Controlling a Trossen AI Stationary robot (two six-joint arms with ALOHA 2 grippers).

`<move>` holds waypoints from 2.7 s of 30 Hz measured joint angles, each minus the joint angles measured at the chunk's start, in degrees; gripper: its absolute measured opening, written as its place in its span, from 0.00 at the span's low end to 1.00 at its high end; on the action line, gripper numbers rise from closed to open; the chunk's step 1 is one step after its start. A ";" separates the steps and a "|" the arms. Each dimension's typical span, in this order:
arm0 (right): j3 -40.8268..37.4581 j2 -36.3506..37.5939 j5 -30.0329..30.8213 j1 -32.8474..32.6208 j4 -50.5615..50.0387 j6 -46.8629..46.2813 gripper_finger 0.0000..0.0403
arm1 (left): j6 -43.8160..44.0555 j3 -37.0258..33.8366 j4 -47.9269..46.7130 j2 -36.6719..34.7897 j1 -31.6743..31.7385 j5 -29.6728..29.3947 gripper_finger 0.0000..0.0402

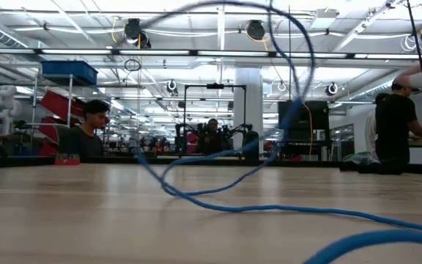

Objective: Coil cords
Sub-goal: Uncoil the blue wire from the spool

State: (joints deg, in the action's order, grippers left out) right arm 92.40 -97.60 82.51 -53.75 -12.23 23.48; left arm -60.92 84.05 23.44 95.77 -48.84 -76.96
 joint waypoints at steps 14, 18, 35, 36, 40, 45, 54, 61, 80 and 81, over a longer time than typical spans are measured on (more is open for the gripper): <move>0.00 2.38 0.35 3.58 -25.96 -22.98 0.00 | -3.48 0.97 0.00 0.00 -7.42 1.99 0.00; 0.00 3.69 -0.36 5.03 -36.23 -33.45 0.00 | -4.21 1.40 0.15 -0.04 -9.63 4.25 0.00; 0.00 3.54 -24.70 13.28 -49.92 -50.34 0.00 | -4.45 1.40 3.12 -0.02 -9.36 13.58 0.00; 0.00 3.52 -26.88 13.74 -49.99 -50.34 0.00 | -4.45 1.40 3.22 -0.02 -9.30 13.45 0.00; 0.00 3.52 -31.84 14.80 -50.45 -51.50 0.00 | -4.49 1.40 3.23 -0.02 -8.86 12.15 0.00; 0.00 3.52 -31.90 13.45 -48.99 -50.79 0.02 | -4.49 1.42 3.28 -0.02 -7.82 7.48 0.00; 0.00 3.52 -30.11 8.99 -45.45 -48.07 0.19 | -3.42 1.42 3.23 -0.02 -4.98 5.11 0.00; -0.02 3.52 -30.41 7.84 -46.40 -53.56 0.32 | -1.61 1.44 3.07 -0.02 -2.94 0.61 0.00; -0.04 -3.95 -21.06 13.28 -6.92 -20.75 0.40 | 3.22 1.44 2.99 -0.02 0.49 0.12 0.00; -0.04 -4.30 -21.02 13.54 -5.94 -20.15 0.39 | 3.20 1.44 2.96 -0.02 0.44 0.13 0.00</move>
State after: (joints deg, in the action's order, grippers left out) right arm 92.36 -101.90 61.49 -40.21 -18.17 3.33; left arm -57.72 85.49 26.41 95.74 -48.39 -76.84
